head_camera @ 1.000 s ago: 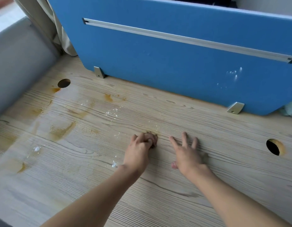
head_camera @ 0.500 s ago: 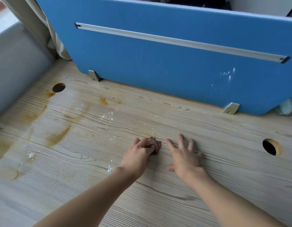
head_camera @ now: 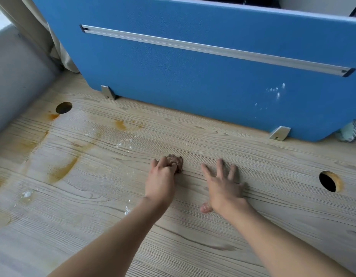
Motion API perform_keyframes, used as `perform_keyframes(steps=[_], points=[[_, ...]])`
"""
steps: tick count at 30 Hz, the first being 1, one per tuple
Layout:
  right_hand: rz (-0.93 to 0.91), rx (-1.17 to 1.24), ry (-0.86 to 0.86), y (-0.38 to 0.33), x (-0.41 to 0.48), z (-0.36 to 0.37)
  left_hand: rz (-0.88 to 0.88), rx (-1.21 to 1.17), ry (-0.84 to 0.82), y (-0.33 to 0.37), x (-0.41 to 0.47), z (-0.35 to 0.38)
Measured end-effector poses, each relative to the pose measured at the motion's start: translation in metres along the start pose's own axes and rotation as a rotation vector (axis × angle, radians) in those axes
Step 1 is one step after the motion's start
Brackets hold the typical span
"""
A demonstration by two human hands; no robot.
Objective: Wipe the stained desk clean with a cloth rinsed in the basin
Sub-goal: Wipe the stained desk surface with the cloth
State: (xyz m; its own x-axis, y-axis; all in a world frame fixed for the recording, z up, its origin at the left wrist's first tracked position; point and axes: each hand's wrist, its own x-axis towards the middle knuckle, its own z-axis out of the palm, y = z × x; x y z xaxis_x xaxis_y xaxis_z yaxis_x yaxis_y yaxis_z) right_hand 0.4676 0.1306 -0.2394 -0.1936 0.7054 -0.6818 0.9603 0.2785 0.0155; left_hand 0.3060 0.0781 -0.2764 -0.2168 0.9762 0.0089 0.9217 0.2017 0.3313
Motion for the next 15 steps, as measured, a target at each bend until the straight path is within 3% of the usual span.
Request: perform_keyframes(steps=[6,11,15], points=[[-0.012,-0.013,-0.003,-0.001,0.001,0.000,0.242,-0.039,-0.050,-0.004,-0.002,0.006],[-0.044,0.027,0.071,0.012,0.010,-0.009,0.044,0.002,0.021,0.001,0.014,0.004],[-0.017,0.078,0.069,0.017,0.018,-0.009,0.282,-0.007,-0.016,-0.003,0.005,0.004]])
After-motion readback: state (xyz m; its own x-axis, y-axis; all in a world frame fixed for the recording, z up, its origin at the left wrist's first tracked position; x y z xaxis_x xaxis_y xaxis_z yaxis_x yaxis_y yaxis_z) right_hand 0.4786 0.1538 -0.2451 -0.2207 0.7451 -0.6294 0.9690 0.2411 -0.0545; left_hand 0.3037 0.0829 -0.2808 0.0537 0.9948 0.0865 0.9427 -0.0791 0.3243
